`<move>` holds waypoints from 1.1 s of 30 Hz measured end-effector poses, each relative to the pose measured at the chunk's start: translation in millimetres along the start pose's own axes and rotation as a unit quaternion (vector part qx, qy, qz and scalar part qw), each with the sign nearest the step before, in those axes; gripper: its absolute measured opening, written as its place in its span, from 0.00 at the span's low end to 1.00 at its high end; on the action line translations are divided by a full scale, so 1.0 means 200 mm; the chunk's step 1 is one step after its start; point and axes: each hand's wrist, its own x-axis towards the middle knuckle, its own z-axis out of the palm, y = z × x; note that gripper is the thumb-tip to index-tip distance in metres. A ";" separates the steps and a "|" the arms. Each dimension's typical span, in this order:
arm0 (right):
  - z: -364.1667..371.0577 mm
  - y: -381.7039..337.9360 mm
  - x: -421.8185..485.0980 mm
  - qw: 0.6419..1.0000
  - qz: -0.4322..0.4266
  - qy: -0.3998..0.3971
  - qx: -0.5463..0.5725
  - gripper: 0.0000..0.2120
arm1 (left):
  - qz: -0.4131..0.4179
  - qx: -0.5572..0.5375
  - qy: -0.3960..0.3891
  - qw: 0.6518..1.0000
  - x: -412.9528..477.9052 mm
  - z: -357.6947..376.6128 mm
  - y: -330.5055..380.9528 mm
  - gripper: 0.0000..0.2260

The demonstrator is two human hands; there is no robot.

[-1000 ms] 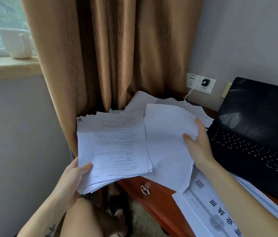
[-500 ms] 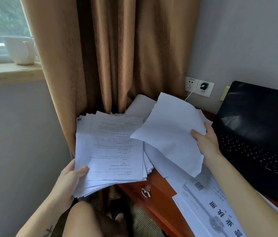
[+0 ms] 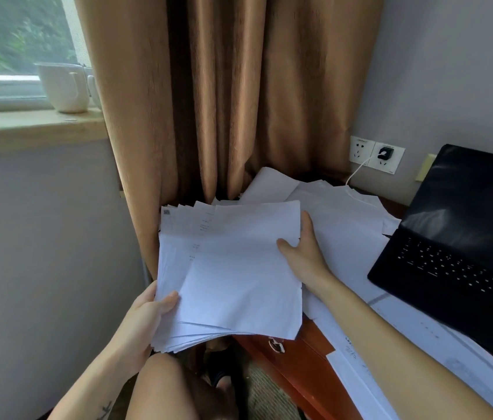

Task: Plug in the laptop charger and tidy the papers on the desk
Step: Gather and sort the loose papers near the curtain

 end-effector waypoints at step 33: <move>0.30 -0.09 0.64 0.923 0.149 0.016 -0.355 0.36 | 0.057 0.096 0.037 0.993 0.00 -0.10 0.02 0.16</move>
